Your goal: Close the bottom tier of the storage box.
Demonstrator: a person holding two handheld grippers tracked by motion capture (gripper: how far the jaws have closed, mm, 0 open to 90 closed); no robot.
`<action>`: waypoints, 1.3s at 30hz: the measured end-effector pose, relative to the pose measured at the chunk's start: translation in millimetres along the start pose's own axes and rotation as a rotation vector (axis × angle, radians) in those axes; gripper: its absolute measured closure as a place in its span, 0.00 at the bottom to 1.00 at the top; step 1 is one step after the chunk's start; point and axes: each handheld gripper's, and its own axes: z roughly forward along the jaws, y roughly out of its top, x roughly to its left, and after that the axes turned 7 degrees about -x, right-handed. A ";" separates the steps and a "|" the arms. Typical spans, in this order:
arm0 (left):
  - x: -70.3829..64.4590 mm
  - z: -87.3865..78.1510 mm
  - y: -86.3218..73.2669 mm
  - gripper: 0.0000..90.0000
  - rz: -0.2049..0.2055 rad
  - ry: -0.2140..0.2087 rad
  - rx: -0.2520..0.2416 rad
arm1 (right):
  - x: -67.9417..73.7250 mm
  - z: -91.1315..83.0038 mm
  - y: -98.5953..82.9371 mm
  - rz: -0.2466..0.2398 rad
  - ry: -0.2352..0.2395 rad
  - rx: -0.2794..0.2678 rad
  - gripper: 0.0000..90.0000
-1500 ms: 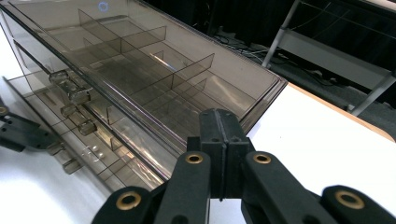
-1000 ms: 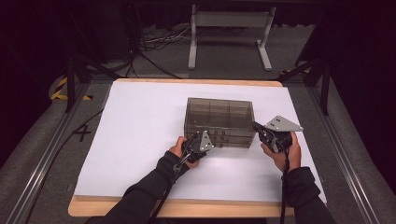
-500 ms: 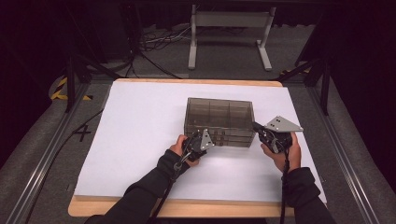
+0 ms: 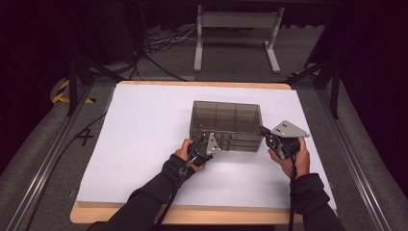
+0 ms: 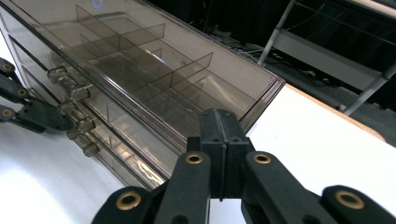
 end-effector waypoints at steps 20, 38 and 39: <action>-0.9 -6.7 2.5 1.00 0.017 0.013 -0.004 | 5.3 -4.6 1.8 -0.027 0.010 0.005 0.99; -0.8 -15.4 2.7 1.00 0.026 0.004 -0.011 | 3.9 -11.2 1.5 -0.033 0.012 0.013 0.95; -1.1 -16.2 2.8 1.00 0.026 0.007 -0.015 | 3.8 -11.7 1.3 -0.033 0.012 0.013 0.94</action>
